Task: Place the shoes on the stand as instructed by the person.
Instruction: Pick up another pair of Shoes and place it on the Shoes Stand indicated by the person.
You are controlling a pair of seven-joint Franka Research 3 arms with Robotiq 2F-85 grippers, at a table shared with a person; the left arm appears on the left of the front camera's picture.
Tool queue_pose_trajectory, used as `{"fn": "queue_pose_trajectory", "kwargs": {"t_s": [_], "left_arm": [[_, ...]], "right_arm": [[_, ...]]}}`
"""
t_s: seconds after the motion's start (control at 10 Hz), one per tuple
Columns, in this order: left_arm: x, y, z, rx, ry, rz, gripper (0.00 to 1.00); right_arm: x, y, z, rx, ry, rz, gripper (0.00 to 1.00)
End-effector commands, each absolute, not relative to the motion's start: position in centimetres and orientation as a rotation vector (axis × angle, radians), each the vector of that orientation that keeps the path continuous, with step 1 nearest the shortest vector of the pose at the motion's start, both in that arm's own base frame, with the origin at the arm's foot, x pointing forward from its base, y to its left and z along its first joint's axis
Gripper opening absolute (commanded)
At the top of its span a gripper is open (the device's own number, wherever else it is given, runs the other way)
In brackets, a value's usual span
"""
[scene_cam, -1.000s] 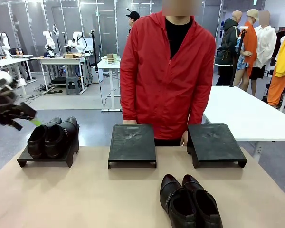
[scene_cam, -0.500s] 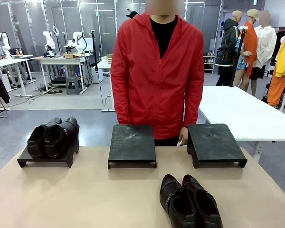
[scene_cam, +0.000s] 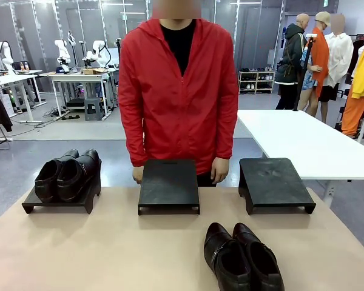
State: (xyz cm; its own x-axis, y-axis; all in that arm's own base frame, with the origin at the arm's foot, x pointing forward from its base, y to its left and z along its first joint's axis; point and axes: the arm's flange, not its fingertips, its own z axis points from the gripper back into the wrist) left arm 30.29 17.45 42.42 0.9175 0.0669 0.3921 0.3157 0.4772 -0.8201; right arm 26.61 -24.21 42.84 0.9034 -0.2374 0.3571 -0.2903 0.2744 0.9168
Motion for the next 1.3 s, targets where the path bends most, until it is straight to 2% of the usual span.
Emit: {"fn": "queue_pose_trajectory", "kwargs": {"t_s": [0.0,0.1,1.2], "left_arm": [[33.1,17.4,43.5,-1.108,-0.428,-0.189,1.00],[30.3,17.4,42.4,-1.070,-0.400,-0.157,1.00],[30.3,17.4,42.4,-1.070,-0.400,-0.157,1.00]], "right_arm": [[26.6,-24.4,43.0,1.316,-0.496,0.048,1.00],[26.6,-24.4,43.0,1.316,-0.496,0.048,1.00],[26.6,-24.4,43.0,1.316,-0.496,0.048,1.00]]}}
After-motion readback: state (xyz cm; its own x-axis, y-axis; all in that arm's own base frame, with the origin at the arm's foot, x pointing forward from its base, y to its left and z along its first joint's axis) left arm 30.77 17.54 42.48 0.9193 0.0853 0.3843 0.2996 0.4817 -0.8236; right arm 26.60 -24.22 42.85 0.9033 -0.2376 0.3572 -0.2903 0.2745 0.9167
